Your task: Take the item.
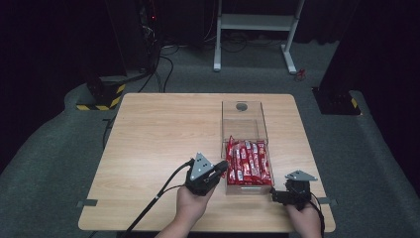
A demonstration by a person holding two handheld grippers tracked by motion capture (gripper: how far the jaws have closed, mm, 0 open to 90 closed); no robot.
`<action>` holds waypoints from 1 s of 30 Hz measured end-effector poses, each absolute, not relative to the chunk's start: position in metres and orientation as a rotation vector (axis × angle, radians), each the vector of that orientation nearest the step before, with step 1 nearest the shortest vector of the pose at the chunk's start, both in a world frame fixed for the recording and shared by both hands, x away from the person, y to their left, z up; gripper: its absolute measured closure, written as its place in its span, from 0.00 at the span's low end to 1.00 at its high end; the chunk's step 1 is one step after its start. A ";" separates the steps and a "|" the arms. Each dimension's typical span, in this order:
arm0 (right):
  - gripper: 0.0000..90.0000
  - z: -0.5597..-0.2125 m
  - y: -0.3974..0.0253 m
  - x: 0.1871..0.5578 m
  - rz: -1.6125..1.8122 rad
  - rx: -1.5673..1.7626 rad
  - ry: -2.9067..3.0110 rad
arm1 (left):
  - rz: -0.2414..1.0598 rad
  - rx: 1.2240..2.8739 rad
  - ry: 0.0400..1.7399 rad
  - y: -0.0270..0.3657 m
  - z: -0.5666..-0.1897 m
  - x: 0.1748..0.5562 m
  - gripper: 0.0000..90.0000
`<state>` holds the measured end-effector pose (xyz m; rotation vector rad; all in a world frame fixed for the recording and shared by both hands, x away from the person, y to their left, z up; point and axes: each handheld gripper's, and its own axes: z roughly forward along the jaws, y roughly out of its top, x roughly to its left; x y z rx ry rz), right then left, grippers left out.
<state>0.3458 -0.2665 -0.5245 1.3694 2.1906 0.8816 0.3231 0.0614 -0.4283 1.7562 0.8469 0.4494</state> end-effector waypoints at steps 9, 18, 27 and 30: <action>0.10 -0.524 -0.267 0.346 0.882 1.369 2.191 | 0.452 1.752 0.836 0.065 -0.424 0.325 0.97; 0.10 -0.524 -0.267 0.346 0.882 1.370 2.190 | 0.466 1.742 0.827 0.069 -0.419 0.327 0.97; 0.10 -0.524 -0.267 0.346 0.883 1.369 2.191 | 0.475 1.729 0.820 0.073 -0.413 0.327 0.97; 0.10 -0.524 -0.267 0.346 0.884 1.369 2.191 | 0.477 1.730 0.817 0.073 -0.413 0.327 0.97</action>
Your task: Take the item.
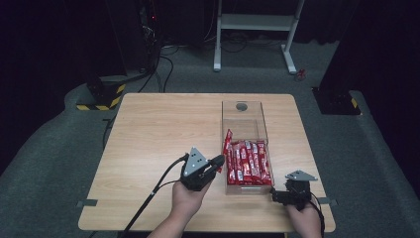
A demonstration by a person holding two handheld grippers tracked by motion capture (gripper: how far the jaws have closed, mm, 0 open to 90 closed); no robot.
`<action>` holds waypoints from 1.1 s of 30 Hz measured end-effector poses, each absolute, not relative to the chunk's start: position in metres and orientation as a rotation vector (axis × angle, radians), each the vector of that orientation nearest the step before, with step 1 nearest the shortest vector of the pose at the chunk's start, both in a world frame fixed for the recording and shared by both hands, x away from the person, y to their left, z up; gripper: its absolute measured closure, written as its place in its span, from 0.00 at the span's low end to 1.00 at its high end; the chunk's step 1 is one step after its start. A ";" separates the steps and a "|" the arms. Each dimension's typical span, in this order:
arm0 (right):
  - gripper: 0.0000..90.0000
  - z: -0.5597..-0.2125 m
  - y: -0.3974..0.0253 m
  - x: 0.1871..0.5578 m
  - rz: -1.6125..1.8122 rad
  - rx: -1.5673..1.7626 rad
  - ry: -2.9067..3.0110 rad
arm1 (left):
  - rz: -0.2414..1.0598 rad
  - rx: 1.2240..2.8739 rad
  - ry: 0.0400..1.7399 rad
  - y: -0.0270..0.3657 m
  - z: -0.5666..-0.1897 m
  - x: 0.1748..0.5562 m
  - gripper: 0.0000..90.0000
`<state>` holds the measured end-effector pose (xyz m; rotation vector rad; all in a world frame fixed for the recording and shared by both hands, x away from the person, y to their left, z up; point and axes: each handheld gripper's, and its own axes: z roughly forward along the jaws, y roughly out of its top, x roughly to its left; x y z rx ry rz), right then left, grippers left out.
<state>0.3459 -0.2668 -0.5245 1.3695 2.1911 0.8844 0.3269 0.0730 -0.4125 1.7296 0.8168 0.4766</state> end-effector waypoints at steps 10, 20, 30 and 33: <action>0.10 -0.524 -0.267 0.346 0.884 1.368 2.192 | 0.466 1.727 0.821 0.076 -0.412 0.329 0.97; 0.10 -0.524 -0.267 0.346 0.884 1.367 2.195 | 0.490 1.725 0.833 0.089 -0.409 0.331 0.97; 0.10 -0.524 -0.267 0.346 0.884 1.368 2.194 | 0.527 1.713 0.879 0.117 -0.410 0.333 0.97; 0.10 -0.524 -0.267 0.346 0.883 1.367 2.194 | 0.540 1.709 0.892 0.125 -0.410 0.334 0.97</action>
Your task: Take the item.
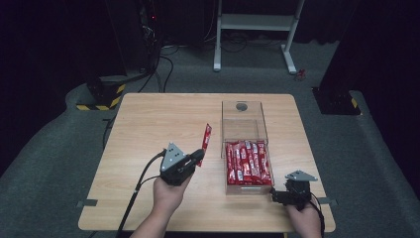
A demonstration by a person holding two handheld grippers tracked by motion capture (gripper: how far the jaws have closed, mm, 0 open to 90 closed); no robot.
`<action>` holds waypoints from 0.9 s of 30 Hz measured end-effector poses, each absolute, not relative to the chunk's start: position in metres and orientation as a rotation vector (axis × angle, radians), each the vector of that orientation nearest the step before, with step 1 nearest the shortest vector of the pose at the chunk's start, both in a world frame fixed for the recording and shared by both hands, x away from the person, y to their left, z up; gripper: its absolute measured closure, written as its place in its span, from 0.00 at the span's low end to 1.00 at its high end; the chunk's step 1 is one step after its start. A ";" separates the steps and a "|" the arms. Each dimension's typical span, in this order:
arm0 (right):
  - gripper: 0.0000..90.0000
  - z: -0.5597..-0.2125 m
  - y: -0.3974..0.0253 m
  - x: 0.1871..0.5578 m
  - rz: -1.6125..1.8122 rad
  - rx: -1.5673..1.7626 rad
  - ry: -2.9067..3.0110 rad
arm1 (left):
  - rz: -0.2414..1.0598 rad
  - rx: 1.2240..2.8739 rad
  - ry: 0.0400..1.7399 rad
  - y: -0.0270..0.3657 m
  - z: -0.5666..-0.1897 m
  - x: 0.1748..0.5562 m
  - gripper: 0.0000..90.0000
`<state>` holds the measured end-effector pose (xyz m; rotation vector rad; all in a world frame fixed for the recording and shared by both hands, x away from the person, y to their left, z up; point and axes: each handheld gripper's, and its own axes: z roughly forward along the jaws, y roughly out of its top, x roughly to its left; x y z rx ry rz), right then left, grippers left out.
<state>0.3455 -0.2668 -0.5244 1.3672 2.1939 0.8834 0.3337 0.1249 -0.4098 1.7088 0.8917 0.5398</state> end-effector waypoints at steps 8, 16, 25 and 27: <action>0.10 -0.524 -0.267 0.346 0.883 1.367 2.194 | 0.579 1.709 0.930 0.149 -0.411 0.335 0.97; 0.10 -0.524 -0.267 0.346 0.884 1.367 2.194 | 0.613 1.711 0.987 0.180 -0.417 0.335 0.97; 0.10 -0.524 -0.267 0.346 0.883 1.367 2.194 | 0.640 1.705 1.023 0.208 -0.427 0.334 0.97; 0.10 -0.524 -0.267 0.346 0.883 1.367 2.194 | 0.641 1.703 1.029 0.212 -0.428 0.334 0.97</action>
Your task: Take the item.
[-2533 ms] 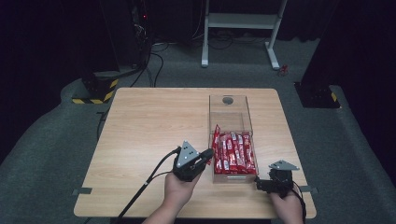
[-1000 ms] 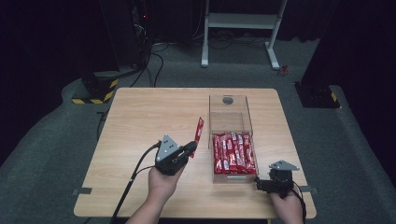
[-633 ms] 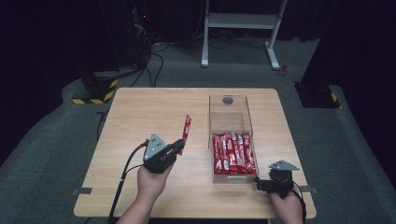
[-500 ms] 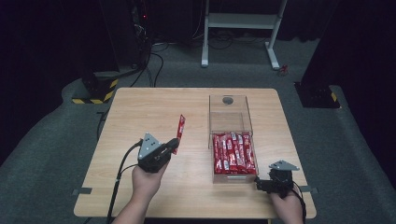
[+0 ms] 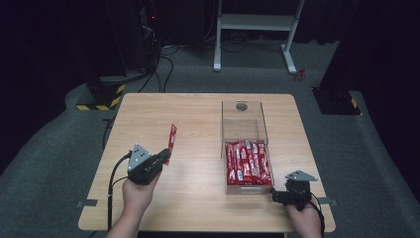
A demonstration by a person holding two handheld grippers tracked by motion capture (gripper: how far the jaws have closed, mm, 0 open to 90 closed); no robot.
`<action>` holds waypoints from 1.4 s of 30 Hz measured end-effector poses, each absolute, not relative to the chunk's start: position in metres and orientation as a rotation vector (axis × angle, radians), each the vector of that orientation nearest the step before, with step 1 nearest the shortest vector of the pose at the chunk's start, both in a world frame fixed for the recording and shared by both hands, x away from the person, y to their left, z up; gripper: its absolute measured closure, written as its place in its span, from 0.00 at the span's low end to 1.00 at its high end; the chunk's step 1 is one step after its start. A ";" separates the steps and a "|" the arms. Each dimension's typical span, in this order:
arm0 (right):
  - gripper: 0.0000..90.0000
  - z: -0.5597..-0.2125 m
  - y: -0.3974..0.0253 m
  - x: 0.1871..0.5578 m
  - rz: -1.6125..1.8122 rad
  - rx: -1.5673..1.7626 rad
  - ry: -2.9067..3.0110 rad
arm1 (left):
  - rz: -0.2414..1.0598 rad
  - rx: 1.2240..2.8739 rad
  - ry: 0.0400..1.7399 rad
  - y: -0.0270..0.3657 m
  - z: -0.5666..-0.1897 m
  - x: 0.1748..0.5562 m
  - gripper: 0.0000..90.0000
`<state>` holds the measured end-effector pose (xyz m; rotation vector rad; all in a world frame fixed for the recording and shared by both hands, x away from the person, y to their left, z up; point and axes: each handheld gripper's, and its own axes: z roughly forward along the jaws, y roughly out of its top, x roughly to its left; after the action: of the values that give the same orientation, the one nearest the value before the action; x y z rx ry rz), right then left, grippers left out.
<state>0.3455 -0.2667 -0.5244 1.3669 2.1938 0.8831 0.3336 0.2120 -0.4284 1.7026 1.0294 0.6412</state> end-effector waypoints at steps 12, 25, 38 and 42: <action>0.10 -0.524 -0.267 0.346 0.884 1.367 2.194 | 0.635 1.731 1.085 0.223 -0.451 0.345 0.97; 0.10 -0.524 -0.267 0.345 0.885 1.370 2.194 | 0.616 1.773 1.182 0.233 -0.481 0.364 0.97; 0.10 -0.524 -0.267 0.345 0.886 1.370 2.196 | 0.580 1.805 1.236 0.232 -0.501 0.379 0.97; 0.10 -0.524 -0.267 0.345 0.886 1.370 2.196 | 0.579 1.813 1.246 0.232 -0.505 0.382 0.96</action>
<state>0.3451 -0.2665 -0.5243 1.3698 2.1963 0.8860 0.3822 0.2317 -0.5050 1.8125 1.2465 0.5791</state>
